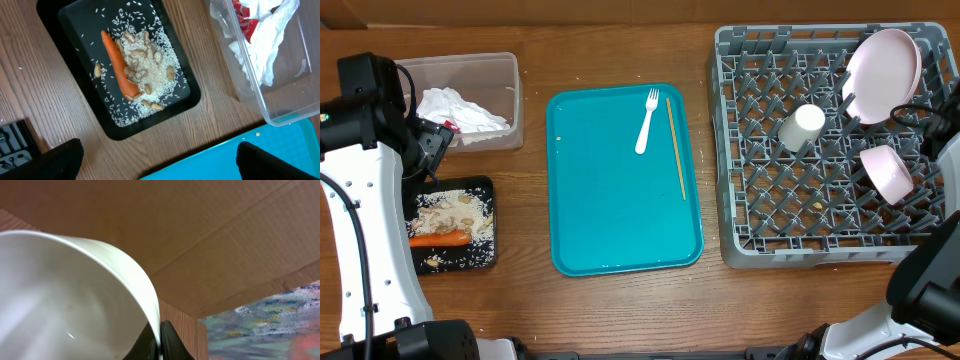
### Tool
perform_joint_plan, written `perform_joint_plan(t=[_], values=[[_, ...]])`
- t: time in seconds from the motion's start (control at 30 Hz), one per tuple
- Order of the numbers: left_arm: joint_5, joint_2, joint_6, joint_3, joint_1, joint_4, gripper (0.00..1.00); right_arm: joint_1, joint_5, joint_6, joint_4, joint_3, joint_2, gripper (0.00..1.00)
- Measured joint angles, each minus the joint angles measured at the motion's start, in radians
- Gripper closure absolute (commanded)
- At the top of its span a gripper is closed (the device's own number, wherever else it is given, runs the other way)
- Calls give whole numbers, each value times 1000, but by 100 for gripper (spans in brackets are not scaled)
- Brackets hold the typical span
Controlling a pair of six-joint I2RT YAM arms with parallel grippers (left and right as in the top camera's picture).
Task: Sort waste into correct bins and load items into the dishwasher rack
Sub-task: 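Carry the white bowl to the rack's right edge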
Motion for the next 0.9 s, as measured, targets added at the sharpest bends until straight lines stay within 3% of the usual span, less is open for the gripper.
perform_joint_plan(t=[0.67, 0.9], values=[[0, 0, 0, 0, 0, 0, 0, 40, -16, -27, 29, -94, 0, 96], [0, 0, 0, 0, 0, 0, 0, 45, -6, -121, 164, -112, 0, 96]])
